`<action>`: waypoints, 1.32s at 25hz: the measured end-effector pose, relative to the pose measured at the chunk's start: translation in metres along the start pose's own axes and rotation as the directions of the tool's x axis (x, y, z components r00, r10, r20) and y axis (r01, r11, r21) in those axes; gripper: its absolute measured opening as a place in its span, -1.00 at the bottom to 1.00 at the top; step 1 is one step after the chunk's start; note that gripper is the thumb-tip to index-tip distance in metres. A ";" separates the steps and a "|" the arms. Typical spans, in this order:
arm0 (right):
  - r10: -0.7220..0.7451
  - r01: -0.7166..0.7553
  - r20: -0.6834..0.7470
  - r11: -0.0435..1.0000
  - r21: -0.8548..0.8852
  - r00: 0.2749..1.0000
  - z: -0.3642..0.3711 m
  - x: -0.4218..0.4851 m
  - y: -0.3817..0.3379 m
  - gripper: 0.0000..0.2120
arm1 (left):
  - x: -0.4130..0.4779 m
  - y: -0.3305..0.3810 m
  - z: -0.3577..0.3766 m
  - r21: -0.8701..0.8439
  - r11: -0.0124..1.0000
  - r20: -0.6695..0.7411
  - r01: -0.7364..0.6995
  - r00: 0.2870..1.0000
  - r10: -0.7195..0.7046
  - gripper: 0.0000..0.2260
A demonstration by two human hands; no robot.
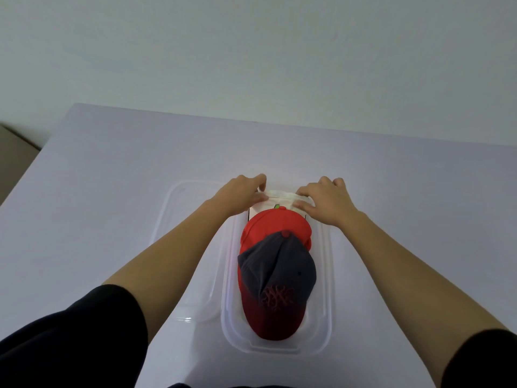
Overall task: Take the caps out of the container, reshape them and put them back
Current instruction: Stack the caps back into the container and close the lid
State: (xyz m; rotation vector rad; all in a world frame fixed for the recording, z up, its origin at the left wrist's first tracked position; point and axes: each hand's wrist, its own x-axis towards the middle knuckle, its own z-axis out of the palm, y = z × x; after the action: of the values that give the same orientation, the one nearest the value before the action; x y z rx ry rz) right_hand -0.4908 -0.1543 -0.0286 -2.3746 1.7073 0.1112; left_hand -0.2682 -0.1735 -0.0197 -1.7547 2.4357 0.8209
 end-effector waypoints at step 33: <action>0.226 -0.235 0.068 0.899 0.369 0.972 0.020 -0.085 -0.059 -0.50 | -0.109 0.026 0.059 -0.373 0.927 -0.174 0.031 0.979 -0.103 -0.72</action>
State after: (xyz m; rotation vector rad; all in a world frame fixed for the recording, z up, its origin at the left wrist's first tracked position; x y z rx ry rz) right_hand -0.4617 -0.0533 -0.0245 -1.8862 1.8050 -0.1394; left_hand -0.2678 -0.0470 -0.0252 -2.1198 2.4402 1.2258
